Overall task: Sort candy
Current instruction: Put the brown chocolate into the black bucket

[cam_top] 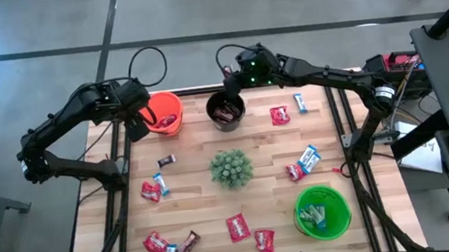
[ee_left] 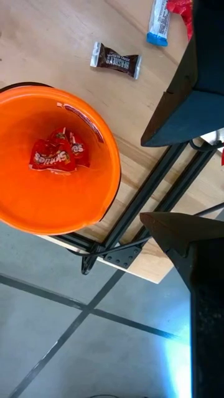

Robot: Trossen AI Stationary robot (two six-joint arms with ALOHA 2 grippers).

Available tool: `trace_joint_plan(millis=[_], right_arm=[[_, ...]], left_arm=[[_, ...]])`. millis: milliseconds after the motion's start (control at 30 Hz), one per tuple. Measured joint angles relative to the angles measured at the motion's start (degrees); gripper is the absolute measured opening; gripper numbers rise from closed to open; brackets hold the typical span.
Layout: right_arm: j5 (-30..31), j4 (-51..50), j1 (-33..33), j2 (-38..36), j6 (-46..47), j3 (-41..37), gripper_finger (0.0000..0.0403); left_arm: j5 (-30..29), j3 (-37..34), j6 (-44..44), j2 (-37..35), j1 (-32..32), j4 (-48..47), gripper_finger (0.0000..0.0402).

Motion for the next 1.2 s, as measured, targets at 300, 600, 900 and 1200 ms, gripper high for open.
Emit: trace_joint_plan(millis=[300, 600, 900, 1200], right_arm=[[0.0, 0.0, 0.1, 0.0, -2.2, 0.0, 0.0034], [-0.5, 0.0, 0.1, 0.0, -7.4, 0.0, 0.0034], [-0.5, 0.1, 0.0, 0.0, -7.4, 0.0, 0.0034], [-0.5, 0.1, 0.1, 0.0, -7.4, 0.0, 0.0034]], left_arm=[[0.0, 0.0, 0.0, 0.0, 0.0, 0.2, 0.0164], [0.0, 0.0, 0.0, 0.0, 0.0, 0.2, 0.0164], [0.0, 0.0, -0.6, 0.0, 0.0, 0.5, 0.0164], [0.0, 0.0, -0.7, 0.0, 0.0, 0.7, 0.0164]])
